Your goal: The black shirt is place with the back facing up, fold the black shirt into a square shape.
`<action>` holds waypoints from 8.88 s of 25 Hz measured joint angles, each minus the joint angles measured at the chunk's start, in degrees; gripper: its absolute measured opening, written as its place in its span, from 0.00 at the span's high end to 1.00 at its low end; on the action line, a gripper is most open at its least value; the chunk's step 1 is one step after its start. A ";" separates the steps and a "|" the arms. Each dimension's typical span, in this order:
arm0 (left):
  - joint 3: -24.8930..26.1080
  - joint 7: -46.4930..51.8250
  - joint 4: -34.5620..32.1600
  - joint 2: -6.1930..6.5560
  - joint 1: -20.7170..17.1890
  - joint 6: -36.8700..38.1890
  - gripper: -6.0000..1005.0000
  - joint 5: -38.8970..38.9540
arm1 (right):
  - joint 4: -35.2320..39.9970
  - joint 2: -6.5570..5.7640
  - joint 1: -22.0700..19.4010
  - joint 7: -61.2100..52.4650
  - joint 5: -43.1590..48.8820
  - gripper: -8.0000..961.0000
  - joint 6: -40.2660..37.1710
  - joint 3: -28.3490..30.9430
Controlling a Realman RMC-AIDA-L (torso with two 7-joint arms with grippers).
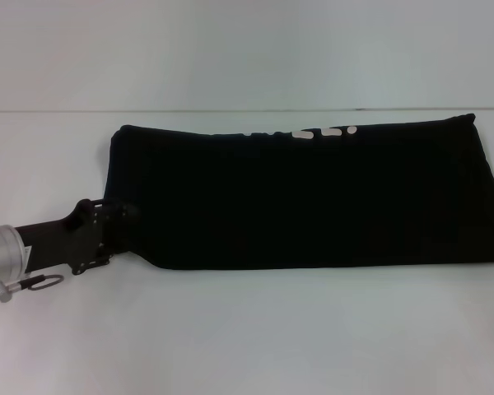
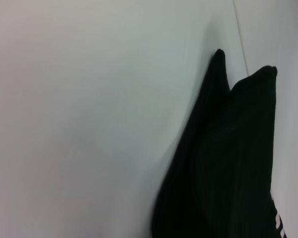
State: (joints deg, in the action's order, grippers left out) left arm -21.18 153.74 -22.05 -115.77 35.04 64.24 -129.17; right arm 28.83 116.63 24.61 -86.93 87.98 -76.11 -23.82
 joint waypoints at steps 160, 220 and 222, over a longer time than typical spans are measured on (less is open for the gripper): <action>-15.99 -12.38 -13.90 0.93 -0.15 19.02 0.22 19.78 | 2.17 -7.91 18.85 -45.74 45.03 0.18 -0.11 -12.13; -15.20 -15.58 -13.36 -0.46 -0.42 14.77 0.22 20.17 | -4.40 1.55 27.85 -44.27 49.61 0.56 21.93 -24.71; -15.20 -15.58 -13.37 -0.48 -0.42 14.77 0.22 20.19 | -4.32 1.47 27.74 -44.40 49.61 0.66 21.87 -24.70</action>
State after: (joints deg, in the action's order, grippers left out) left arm -36.38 138.16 -35.42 -116.24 34.63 79.01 -108.98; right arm 24.51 118.10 52.35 -131.32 137.58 -54.25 -48.52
